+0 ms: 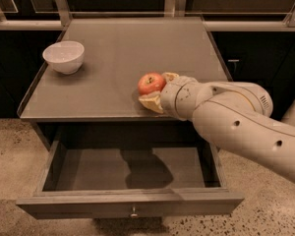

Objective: Pick apple from top drawer and place on counter

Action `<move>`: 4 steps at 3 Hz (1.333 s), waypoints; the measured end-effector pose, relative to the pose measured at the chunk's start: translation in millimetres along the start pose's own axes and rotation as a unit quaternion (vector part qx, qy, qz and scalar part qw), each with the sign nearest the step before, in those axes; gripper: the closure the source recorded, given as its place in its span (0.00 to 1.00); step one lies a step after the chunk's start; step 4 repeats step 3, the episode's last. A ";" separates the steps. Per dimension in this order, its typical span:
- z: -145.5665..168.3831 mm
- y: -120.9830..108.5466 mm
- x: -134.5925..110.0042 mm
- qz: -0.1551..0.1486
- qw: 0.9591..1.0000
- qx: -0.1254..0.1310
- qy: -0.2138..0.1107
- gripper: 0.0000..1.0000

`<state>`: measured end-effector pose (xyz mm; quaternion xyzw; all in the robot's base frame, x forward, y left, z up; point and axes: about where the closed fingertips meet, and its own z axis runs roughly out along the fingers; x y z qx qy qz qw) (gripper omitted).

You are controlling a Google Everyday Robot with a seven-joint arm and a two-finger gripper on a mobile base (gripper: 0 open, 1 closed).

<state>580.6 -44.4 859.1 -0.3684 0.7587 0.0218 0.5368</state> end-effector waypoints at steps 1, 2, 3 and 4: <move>0.0 0.0 0.0 0.000 1.000 0.000 0.000 0.10; 0.0 0.0 0.0 0.000 1.000 0.000 0.000 0.00; 0.0 0.0 -0.1 0.000 1.000 0.000 0.000 0.00; 0.0 0.0 -0.1 0.000 1.000 0.000 0.000 0.00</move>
Offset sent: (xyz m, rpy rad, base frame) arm 0.0000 0.0000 0.0000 0.0000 0.0000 0.0000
